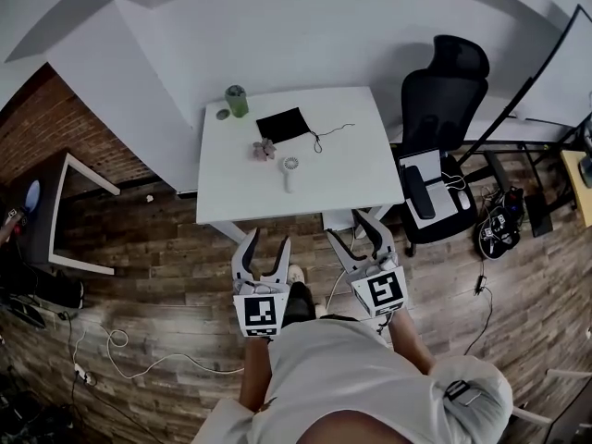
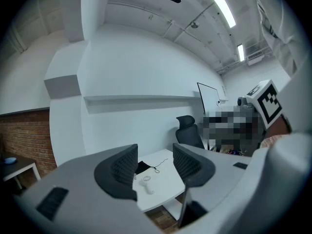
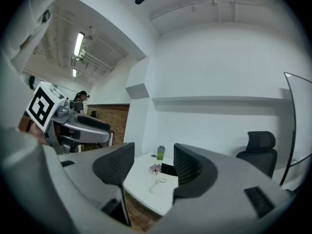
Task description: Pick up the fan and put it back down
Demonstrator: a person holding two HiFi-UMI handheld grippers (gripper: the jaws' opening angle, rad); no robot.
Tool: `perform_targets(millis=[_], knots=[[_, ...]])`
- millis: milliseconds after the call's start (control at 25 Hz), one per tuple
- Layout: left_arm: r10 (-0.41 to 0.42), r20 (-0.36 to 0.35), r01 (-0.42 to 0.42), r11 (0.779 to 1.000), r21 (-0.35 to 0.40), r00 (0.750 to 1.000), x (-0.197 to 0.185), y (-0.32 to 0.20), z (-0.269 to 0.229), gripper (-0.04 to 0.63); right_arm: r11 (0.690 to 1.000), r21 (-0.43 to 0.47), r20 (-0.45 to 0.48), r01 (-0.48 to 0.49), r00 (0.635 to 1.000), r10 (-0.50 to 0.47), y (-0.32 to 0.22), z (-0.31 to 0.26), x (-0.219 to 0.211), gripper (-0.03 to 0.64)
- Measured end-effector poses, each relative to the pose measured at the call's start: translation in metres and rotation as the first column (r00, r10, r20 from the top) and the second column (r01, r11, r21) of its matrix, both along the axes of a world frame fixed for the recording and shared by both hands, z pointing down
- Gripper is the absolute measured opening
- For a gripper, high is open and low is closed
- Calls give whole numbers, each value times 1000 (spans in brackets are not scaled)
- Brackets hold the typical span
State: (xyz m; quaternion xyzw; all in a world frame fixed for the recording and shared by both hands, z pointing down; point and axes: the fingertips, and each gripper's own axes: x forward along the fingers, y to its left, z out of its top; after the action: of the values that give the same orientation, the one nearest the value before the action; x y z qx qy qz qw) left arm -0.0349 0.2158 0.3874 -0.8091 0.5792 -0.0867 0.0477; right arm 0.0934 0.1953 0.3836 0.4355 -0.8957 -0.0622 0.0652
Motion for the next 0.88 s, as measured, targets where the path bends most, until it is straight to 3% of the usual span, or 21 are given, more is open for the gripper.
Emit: perform_targets(millis=[880], knots=[[42,-33,-42,999,6,999,-16,-127,2,219,999,-3,-23,-46,999,46,-119,0,-13,247]])
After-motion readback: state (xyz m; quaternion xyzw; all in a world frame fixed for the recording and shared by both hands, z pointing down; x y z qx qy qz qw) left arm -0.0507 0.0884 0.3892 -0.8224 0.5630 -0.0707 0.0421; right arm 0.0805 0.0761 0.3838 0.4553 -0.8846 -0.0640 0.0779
